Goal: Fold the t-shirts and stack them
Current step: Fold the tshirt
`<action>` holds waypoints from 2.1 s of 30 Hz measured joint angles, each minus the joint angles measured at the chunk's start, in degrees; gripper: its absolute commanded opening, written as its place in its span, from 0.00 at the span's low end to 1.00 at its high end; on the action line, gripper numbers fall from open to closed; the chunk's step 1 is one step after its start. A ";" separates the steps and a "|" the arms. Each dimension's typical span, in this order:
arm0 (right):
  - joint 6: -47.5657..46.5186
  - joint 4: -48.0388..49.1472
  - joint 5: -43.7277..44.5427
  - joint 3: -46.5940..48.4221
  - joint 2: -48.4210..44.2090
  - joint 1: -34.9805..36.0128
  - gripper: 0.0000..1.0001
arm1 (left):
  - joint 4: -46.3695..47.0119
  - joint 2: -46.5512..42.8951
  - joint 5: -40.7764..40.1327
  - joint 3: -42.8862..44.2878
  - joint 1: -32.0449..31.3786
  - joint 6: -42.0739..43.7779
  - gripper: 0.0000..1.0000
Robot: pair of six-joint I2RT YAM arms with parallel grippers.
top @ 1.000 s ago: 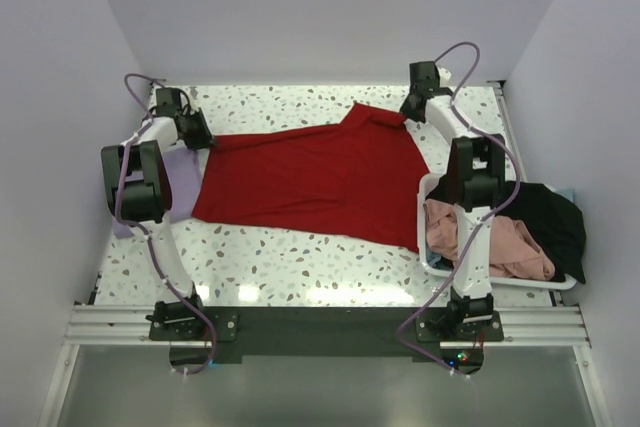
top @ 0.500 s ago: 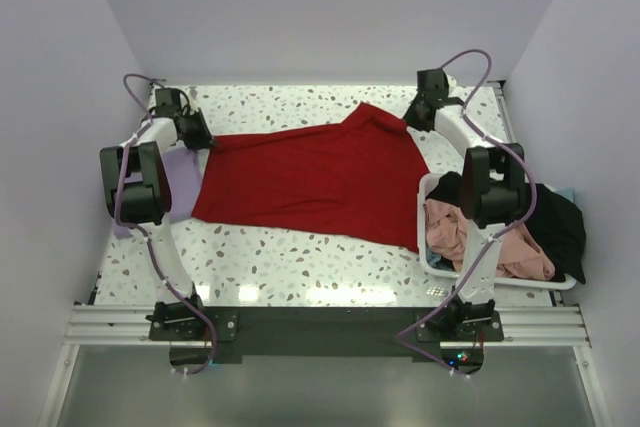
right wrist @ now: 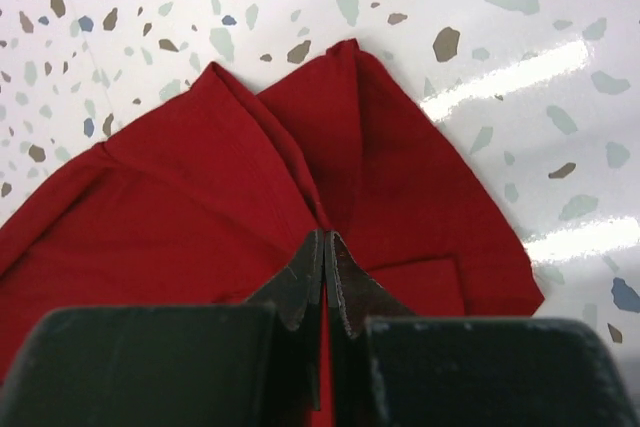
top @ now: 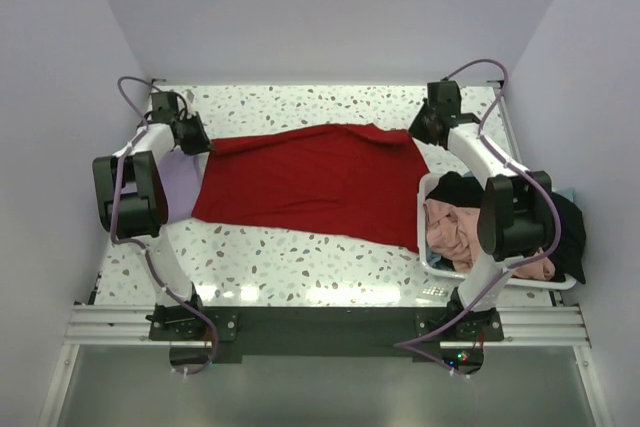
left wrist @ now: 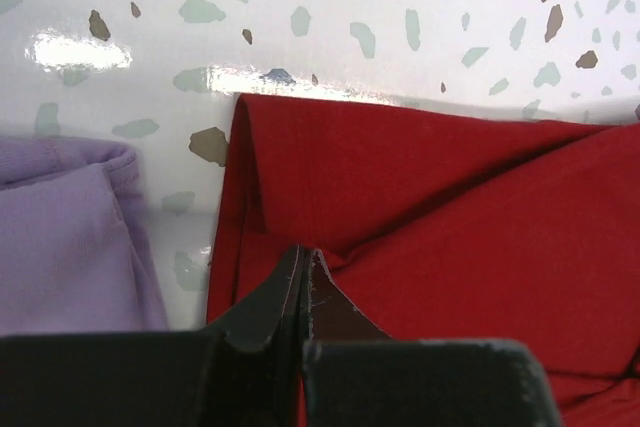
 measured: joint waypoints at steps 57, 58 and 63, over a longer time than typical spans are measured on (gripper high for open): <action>-3.91 -18.64 5.16 11.58 18.16 4.04 0.43 | 0.17 -5.66 -1.16 -4.09 1.90 -0.13 0.00; -3.89 -18.49 5.16 11.58 18.16 4.02 0.42 | 0.15 -5.66 -1.16 -4.09 1.90 -0.13 0.00; -3.78 -17.31 5.14 11.58 18.16 3.58 0.41 | 0.17 -5.66 -1.14 -4.09 1.90 -0.13 0.00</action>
